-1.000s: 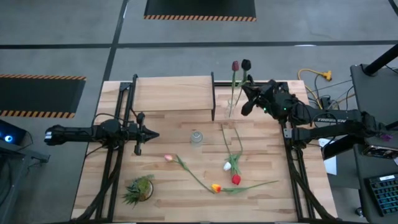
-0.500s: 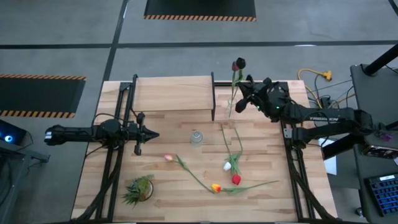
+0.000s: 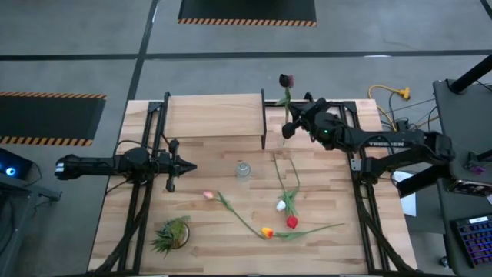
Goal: Pick and place flowers into a vace then onto a shelf
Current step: Put the black tulip into the top transparent vase, then put the pink tulip into the bottom transparent vase
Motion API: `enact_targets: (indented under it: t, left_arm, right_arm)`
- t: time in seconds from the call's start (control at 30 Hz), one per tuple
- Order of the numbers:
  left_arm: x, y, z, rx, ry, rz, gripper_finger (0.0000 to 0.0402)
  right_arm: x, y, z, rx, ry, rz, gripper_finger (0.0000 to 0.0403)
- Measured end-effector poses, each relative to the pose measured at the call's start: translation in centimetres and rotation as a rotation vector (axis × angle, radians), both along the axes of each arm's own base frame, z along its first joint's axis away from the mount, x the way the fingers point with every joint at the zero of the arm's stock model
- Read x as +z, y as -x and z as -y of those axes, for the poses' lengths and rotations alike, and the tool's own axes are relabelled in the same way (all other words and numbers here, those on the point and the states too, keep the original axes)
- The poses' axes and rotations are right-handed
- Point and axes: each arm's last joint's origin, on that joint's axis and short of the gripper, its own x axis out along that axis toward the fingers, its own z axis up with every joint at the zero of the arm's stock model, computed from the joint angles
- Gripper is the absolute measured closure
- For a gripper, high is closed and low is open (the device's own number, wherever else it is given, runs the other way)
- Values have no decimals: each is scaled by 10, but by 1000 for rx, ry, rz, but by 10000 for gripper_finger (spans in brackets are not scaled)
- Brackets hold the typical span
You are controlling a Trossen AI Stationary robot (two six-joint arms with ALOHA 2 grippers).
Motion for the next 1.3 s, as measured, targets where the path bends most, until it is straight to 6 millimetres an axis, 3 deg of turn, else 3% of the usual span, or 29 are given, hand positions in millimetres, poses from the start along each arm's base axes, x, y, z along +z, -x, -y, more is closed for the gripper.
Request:
enact_targets:
  t: [0.3,0.67,1.03,1.3]
  left_arm:
    - [0,0,0,0,0,0,402]
    - [0,0,0,0,0,0,402]
    - [0,0,0,0,0,0,402]
    - [0,0,0,0,0,0,402]
  right_arm:
    - [-13,-7,2,-7,-43,-12,394]
    - [-19,0,0,-22,-93,35,388]
    - [-20,8,-3,-41,-161,35,280]
    - [0,22,-18,13,-159,113,216]
